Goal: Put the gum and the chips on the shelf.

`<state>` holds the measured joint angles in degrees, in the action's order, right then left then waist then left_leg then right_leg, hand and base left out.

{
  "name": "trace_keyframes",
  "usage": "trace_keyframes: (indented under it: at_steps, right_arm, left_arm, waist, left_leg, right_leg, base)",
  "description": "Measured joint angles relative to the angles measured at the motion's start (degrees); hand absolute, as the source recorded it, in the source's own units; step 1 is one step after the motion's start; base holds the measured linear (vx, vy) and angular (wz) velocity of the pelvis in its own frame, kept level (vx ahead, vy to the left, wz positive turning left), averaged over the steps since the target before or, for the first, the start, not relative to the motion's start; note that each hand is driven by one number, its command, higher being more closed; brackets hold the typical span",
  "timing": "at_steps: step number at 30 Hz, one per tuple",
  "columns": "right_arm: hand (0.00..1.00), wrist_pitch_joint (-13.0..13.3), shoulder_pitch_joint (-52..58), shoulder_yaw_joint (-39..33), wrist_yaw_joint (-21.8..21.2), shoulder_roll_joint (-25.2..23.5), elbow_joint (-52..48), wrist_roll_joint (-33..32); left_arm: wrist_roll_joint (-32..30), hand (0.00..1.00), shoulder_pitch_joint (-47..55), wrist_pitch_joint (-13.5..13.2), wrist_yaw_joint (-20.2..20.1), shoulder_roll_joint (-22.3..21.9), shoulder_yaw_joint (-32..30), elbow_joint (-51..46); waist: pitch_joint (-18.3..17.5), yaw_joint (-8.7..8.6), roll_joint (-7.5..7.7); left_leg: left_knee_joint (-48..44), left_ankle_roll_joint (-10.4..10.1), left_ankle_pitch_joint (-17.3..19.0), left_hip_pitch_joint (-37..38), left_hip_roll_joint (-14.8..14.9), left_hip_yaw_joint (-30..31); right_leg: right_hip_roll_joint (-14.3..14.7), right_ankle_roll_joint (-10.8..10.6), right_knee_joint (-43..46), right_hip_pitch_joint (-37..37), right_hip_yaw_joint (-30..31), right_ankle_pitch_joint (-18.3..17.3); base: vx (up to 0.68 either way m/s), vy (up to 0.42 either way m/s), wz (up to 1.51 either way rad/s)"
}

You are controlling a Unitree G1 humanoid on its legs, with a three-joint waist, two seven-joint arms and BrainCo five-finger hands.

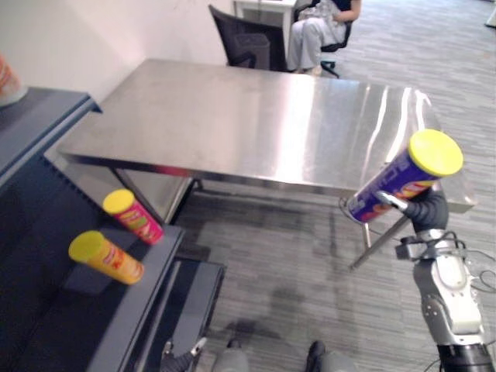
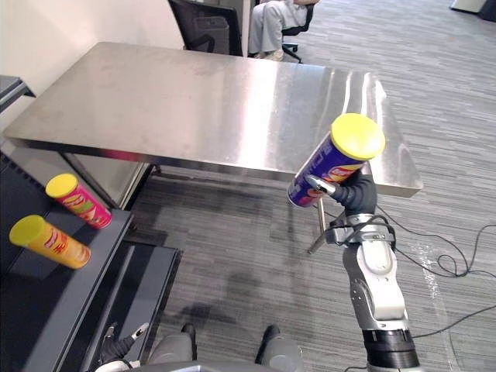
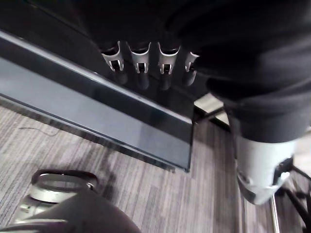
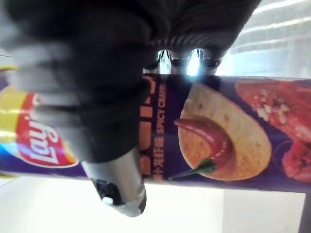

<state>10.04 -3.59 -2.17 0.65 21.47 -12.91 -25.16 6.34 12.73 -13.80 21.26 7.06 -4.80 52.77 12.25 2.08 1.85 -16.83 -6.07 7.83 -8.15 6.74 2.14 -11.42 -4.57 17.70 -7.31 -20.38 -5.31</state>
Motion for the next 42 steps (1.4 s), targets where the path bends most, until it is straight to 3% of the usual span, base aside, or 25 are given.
trace_keyframes:
  at_steps: [7, 8, 9, 10, 12, 15, 17, 19, 20, 21, 22, 23, 25, 28, 32, 36, 42]
  right_arm:
    - [1.00, 0.02, -1.93, 6.15, -1.81, -1.52, 0.05, 0.33]
    - [1.00, 0.18, -2.09, 5.92, -2.39, -2.31, 0.04, 0.28]
    - [1.00, 0.66, -1.83, 5.63, -2.61, -2.44, 0.13, 0.05]
    - [1.00, 0.64, -1.79, 5.11, -2.76, -2.19, 0.64, 0.03]
    - [1.00, 1.00, -1.91, 2.13, -2.51, -2.14, 0.87, 0.08]
    - [1.00, 1.96, -1.83, -0.79, -2.33, -1.57, 0.89, -0.05]
    - [1.00, 2.04, -1.77, -2.64, -2.07, -0.28, 0.87, -0.19]
    - [1.00, 2.21, -1.93, -4.81, -1.74, 1.18, 1.13, -0.69]
    - [1.00, 2.21, -2.08, -4.86, -1.42, 1.52, 1.53, -0.69]
    - [1.00, 2.21, -2.05, -4.76, -1.03, 1.44, 1.66, -0.68]
    - [1.00, 2.24, -2.25, -4.80, -0.97, 1.35, 1.65, -0.69]
    - [1.00, 2.13, -3.36, -4.46, -0.63, 0.83, 2.03, -0.68]
    - [1.00, 2.04, -4.43, -4.56, 0.24, 0.72, 2.04, -0.66]
    - [1.00, 1.17, -4.73, -4.57, 1.87, 0.46, 2.14, -0.26]
    - [1.00, -0.03, -4.89, -3.94, 2.47, -0.05, 2.71, 0.52]
    - [1.00, -0.20, -5.38, -0.87, 1.87, -0.15, 2.75, 0.55]
    - [1.00, -0.28, -5.99, 4.77, -0.14, -3.12, 2.88, 2.82]
  left_arm:
    - [4.87, 0.00, 1.25, -0.03, 0.45, -1.70, -5.01, 1.99]
    - [4.87, 0.00, 1.56, 0.02, 0.48, -1.97, -5.83, 2.03]
    - [4.89, 0.00, 1.38, 0.07, 0.48, -1.81, -6.50, 2.14]
    - [4.88, 0.00, 1.23, 0.09, 0.47, -2.08, -6.83, 2.08]
    - [4.83, 0.00, 0.82, 0.06, 0.43, -2.52, -6.75, 1.97]
    - [4.82, 0.00, 1.30, 0.09, 0.58, -2.49, -6.67, 2.02]
    - [4.68, 0.00, 1.17, -0.05, 0.60, -2.52, -6.23, 2.01]
    - [4.58, 0.00, 1.03, -0.73, 0.60, -2.45, -5.80, 1.50]
    - [4.55, 0.00, 1.40, -1.16, 0.59, -2.07, -5.39, 1.65]
    - [4.51, 0.00, 2.36, -1.26, 0.60, -1.84, -5.57, 1.74]
    - [4.50, 0.00, 2.70, -1.38, 0.61, -1.86, -5.67, 1.85]
    - [4.50, 0.00, 3.46, -1.42, 0.63, -1.94, -6.01, 2.17]
    - [4.40, 0.00, 4.91, -1.30, 0.57, -2.56, -5.76, 3.37]
    - [3.74, 0.00, 4.86, -1.24, 0.46, -2.71, -4.69, 4.64]
    - [2.93, 0.00, 4.88, -1.09, 0.82, -2.63, -2.84, 4.51]
    - [2.40, 0.00, 4.88, -0.76, 1.15, -1.67, -2.30, 4.13]
    - [2.52, 0.00, 4.44, -0.65, 1.14, -0.17, -2.52, 3.66]
  waist:
    - [2.48, 3.26, -1.29]
    - [2.62, 3.16, -1.68]
    - [2.92, 2.54, -1.30]
    - [2.89, 2.65, -1.31]
    - [2.92, 2.28, -0.74]
    - [2.56, 0.52, -1.10]
    - [1.96, -0.46, -1.42]
    - [1.69, -0.43, -1.39]
    - [1.02, -0.25, -1.19]
    - [-0.33, -0.38, -1.04]
    - [-0.62, -0.36, -1.04]
    - [-0.73, -0.16, -1.36]
    - [-1.39, -0.29, -2.48]
    - [-1.71, -0.27, -2.42]
    - [-2.38, -0.42, -1.47]
    - [-2.41, -0.30, -1.02]
    - [-2.11, 0.69, -0.04]
  left_leg:
    - [0.20, 1.28, -0.50, -1.79, 2.70, 1.66]
    - [0.79, 4.55, -1.16, -2.38, 4.01, 0.90]
    - [1.27, 7.39, -2.07, -3.20, 5.53, -1.74]
    - [1.64, 8.40, -2.57, -3.12, 6.51, -3.76]
    - [-7.39, 9.21, -1.83, -6.37, 9.13, -14.12]
    - [-21.13, 10.88, -0.02, -5.10, 11.16, -25.60]
    - [-22.31, 10.88, -0.32, -1.81, 11.26, -30.23]
    - [-17.23, 12.06, -2.15, -2.01, 9.15, -34.93]
    - [-10.92, 12.13, -3.91, -1.37, 5.72, -34.72]
    - [-1.33, 11.17, -7.21, 0.27, 1.52, -34.16]
    - [-0.07, 11.83, -6.33, 1.10, 0.78, -35.23]
    - [-1.40, 10.81, -3.70, 2.80, 2.01, -38.19]
    - [3.84, 8.48, -3.53, 4.48, 1.25, -38.86]
    - [11.84, 8.32, -3.73, 4.42, -2.06, -36.90]
    - [17.68, 9.86, -6.42, 5.55, -6.51, -34.33]
    - [18.56, 10.44, -6.50, 5.35, -6.85, -32.89]
    - [15.96, 11.24, -5.35, 2.73, -6.07, -33.43]
  right_leg:
    - [0.94, 2.06, 6.48, -2.24, -2.06, -4.81]
    - [2.30, 2.49, 7.00, -2.00, -2.49, -5.03]
    - [2.84, 3.97, 6.76, -1.36, -2.42, -6.46]
    - [2.29, 4.30, 6.38, -0.86, -4.40, -6.67]
    - [-0.95, 6.63, 6.39, 0.37, -11.09, -7.03]
    - [-4.54, 6.94, 5.96, 2.91, -20.17, -7.22]
    - [-7.17, 6.72, 6.03, 3.99, -25.58, -7.17]
    - [-8.84, 4.57, 5.89, 4.37, -29.68, -6.93]
    - [-8.93, 3.46, 3.32, 4.60, -30.09, -6.09]
    - [-9.24, 3.83, -0.03, 5.20, -31.93, -4.00]
    - [-9.41, 3.82, -1.45, 5.82, -33.94, -2.97]
    - [-9.53, 3.88, -1.51, 6.70, -36.48, -2.65]
    - [-10.42, 3.84, 0.41, 6.34, -39.12, -2.66]
    - [-12.62, 3.45, 3.98, 4.48, -41.30, -2.44]
    - [-16.23, 3.07, 7.00, 4.57, -41.95, -1.07]
    - [-16.43, 3.88, 7.23, 4.41, -40.13, 2.78]
    - [-14.56, 3.75, 4.09, 2.76, -36.49, 3.08]
  base:
    - [-0.13, -0.127, 0.21]
    - [-0.03, -0.246, 0.77]
    - [-0.04, -0.243, 0.94]
    - [-0.04, -0.174, 1.21]
    - [-0.02, -0.128, 1.29]
    - [0.01, -0.072, 1.53]
    - [-0.03, 0.047, 1.77]
    - [-0.10, 0.059, 1.81]
    - [-0.18, 0.052, 1.67]
    - [-0.13, 0.048, 1.61]
    - [-0.16, 0.053, 1.34]
    - [-0.08, 0.017, 0.85]
    - [-0.09, 0.107, 0.85]
    - [-0.09, 0.165, 0.65]
    - [-0.06, 0.134, 0.41]
    - [-0.03, 0.102, 0.21]
    - [0.01, 0.015, -0.01]
